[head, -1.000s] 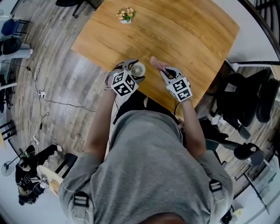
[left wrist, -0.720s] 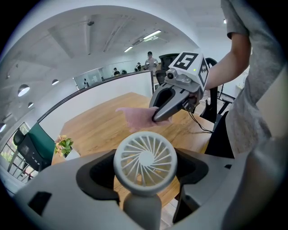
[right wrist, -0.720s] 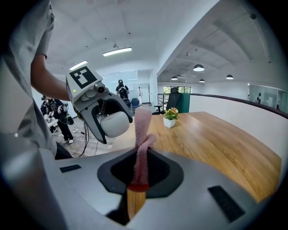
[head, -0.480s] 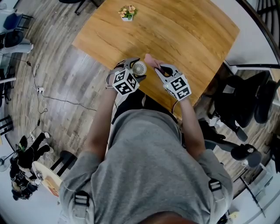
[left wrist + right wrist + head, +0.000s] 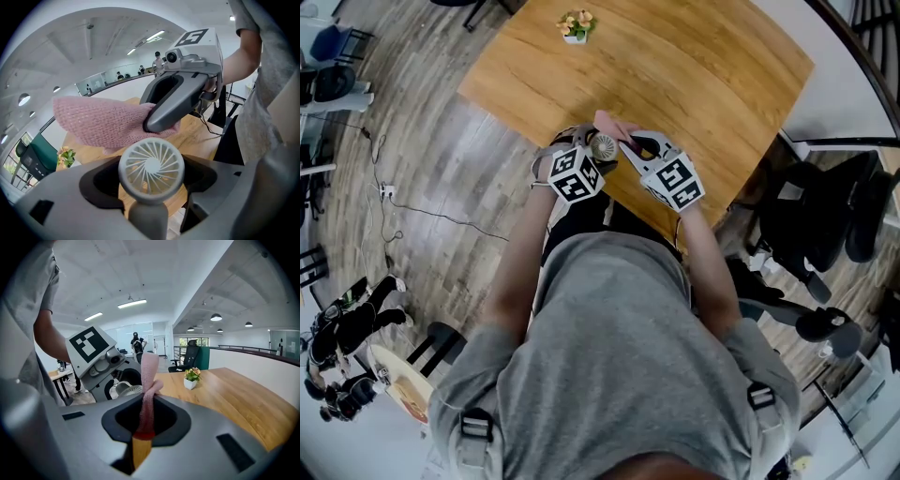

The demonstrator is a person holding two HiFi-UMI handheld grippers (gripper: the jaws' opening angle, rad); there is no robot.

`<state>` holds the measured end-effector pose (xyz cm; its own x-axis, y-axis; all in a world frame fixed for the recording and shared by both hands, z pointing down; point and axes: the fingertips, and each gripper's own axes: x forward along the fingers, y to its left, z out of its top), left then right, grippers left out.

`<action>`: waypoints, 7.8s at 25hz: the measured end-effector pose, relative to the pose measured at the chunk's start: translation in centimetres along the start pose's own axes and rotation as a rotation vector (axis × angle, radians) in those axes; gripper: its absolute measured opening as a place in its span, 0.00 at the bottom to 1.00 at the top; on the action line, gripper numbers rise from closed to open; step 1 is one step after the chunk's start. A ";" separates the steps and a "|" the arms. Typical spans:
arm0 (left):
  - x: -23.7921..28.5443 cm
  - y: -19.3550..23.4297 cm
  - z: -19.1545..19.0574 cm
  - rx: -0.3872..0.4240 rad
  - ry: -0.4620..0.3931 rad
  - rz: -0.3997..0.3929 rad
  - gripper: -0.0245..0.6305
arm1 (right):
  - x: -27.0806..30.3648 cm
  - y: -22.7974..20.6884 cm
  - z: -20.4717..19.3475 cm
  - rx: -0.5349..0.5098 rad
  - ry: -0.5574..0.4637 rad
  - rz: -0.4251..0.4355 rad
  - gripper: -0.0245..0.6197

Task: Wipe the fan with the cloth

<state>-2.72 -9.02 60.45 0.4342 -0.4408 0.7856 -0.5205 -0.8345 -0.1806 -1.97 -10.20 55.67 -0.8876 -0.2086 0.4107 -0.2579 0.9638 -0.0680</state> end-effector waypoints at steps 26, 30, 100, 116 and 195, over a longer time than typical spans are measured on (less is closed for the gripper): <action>0.3 -0.3 1.1 0.046 0.009 -0.002 0.63 | 1.4 4.7 1.4 -0.048 0.045 0.158 0.10; 0.1 -0.2 0.7 0.025 0.004 0.003 0.63 | 1.2 5.6 1.2 -0.052 0.068 0.204 0.10; -3.1 -3.4 4.1 -0.038 -0.211 -0.092 0.63 | -3.0 2.4 4.1 0.042 -0.195 0.113 0.10; -4.2 -4.5 3.9 -0.043 -0.236 -0.088 0.63 | -2.8 1.9 3.7 0.045 -0.159 0.111 0.10; -5.2 -2.0 2.5 0.030 -0.221 -0.081 0.63 | -2.3 4.3 -0.1 -0.270 0.086 0.137 0.10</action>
<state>-2.09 -5.87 55.24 0.6255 -0.4312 0.6502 -0.4569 -0.8780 -0.1426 -1.00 -5.52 54.56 -0.8686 -0.0702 0.4906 -0.0175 0.9937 0.1111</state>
